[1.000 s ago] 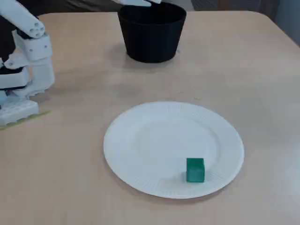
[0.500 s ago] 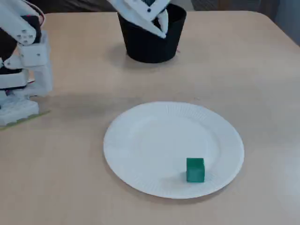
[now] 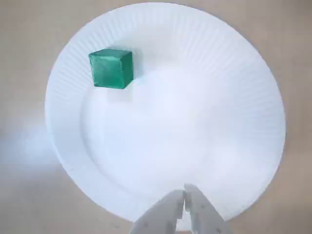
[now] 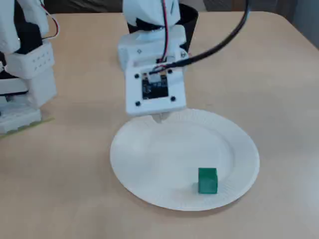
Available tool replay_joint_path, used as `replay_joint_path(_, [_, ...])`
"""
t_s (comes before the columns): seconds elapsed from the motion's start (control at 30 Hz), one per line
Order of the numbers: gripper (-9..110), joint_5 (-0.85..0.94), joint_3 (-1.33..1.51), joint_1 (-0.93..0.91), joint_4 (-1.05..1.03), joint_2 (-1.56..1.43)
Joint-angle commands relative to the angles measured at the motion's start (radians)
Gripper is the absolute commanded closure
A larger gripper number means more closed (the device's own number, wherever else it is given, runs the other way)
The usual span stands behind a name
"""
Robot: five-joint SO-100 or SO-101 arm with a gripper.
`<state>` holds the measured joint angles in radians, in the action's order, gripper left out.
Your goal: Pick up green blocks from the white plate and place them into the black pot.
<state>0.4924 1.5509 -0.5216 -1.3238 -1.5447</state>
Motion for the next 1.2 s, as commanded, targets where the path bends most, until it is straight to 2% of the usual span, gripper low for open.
replay_joint_path(0.0, [104, 0.031, -0.153, -0.032, -0.025, 0.072])
replay_joint_path(0.2, [104, 0.126, -0.437, -0.078, -0.152, 0.322])
replay_joint_path(0.33, [104, 0.143, -0.684, -0.107, -0.267, 0.511])
replay_joint_path(0.43, [104, 0.129, -0.765, -0.115, -0.273, 0.569])
replay_joint_path(0.47, [99, 0.130, -0.785, -0.117, -0.273, 0.580])
replay_joint_path(0.57, [79, 0.158, -0.792, -0.124, -0.282, 0.569])
replay_joint_path(0.73, [67, 0.160, -0.792, -0.109, -0.296, 0.581])
replay_joint_path(1.17, [65, 0.049, -0.793, -0.101, -0.216, 0.657])
